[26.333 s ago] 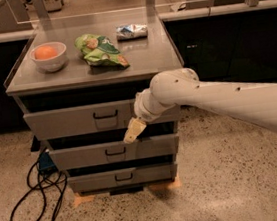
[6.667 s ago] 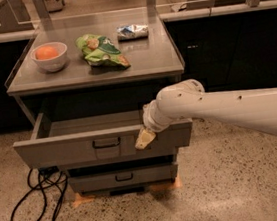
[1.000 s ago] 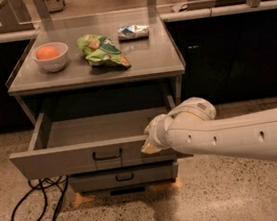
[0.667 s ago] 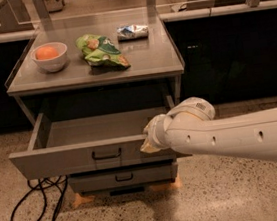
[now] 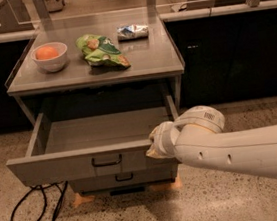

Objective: Open top drawer

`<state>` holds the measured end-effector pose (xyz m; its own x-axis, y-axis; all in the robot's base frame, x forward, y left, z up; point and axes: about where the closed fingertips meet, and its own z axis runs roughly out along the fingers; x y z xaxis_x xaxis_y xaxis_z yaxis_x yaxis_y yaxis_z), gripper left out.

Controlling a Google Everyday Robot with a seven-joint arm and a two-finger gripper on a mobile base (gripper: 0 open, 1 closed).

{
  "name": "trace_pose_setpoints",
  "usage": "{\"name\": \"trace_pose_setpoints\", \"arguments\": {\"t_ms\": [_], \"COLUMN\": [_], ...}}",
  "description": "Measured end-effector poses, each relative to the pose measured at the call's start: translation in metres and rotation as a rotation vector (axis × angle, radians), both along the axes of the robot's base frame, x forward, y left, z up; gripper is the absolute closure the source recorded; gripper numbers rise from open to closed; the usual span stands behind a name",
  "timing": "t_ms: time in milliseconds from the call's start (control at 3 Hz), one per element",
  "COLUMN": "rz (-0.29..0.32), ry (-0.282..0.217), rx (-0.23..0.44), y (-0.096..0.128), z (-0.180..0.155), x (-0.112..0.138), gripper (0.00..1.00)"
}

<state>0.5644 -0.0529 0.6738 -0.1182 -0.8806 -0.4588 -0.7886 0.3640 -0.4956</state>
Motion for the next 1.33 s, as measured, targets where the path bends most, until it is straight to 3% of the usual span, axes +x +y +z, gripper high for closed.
{"name": "trace_pose_setpoints", "arguments": {"t_ms": [667, 1000, 1333], "rz": [-0.008, -0.004, -0.004], "ry": [-0.003, -0.027, -0.027], "rx": [-0.004, -0.015, -0.015], "y": [-0.004, -0.011, -0.010], "z": [0.003, 0.010, 0.011], "x": [-0.016, -0.039, -0.042], "gripper": [1.00, 1.00, 1.00]}}
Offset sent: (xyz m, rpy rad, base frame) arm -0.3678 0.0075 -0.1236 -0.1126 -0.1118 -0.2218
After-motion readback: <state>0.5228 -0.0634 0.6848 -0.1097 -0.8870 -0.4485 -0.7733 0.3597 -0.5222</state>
